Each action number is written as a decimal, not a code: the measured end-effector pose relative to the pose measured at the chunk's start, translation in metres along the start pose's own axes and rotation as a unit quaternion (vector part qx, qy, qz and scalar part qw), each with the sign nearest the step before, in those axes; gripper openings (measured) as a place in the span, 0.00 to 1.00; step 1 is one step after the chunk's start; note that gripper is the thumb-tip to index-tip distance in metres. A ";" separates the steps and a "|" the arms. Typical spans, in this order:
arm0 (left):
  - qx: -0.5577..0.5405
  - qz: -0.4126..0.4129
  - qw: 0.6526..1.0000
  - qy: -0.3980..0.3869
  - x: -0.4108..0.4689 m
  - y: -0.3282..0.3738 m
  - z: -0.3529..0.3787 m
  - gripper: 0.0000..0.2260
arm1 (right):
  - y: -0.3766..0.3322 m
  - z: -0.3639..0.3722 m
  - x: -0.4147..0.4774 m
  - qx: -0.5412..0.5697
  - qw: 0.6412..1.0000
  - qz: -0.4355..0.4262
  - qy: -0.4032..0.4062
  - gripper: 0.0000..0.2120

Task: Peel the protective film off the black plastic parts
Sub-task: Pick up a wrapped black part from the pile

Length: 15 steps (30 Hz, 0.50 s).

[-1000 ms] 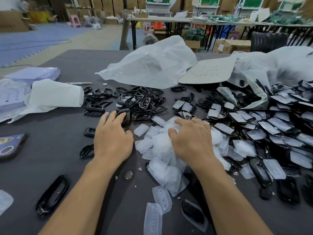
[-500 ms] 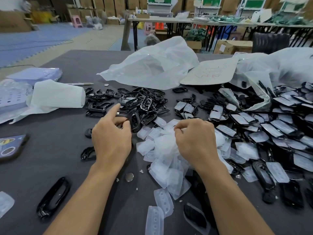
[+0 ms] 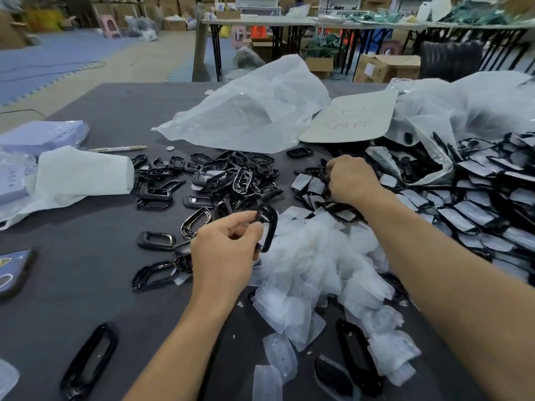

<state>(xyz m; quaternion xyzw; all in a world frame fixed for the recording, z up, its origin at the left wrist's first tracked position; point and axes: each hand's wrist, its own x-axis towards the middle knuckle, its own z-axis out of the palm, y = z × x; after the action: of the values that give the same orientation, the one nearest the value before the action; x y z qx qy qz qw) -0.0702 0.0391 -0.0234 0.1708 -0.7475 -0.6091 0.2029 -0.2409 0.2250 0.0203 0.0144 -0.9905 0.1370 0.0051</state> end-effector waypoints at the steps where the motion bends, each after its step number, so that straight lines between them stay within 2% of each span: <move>1: 0.005 -0.005 1.000 -0.009 0.001 -0.001 0.001 0.08 | 0.001 0.001 0.007 -0.029 0.999 -0.011 -0.012 0.18; 8: 0.008 -0.012 1.000 -0.004 0.010 -0.005 -0.003 0.11 | 0.009 0.011 0.018 -0.190 0.976 -0.099 0.051 0.14; 13: -0.113 -0.077 0.990 -0.015 0.013 -0.009 -0.003 0.16 | 0.008 0.007 0.013 -0.223 0.968 -0.115 0.019 0.11; 15: -0.141 -0.093 0.986 -0.014 0.015 -0.010 -0.004 0.14 | 0.007 0.009 0.010 -0.214 0.970 -0.116 -0.002 0.09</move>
<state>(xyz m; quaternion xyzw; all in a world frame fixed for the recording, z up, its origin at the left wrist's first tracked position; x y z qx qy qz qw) -0.0807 0.0263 -0.0313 0.2000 -0.6376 -0.7272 0.1571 -0.2513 0.2291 0.0098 0.1285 -0.9882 -0.0800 0.0217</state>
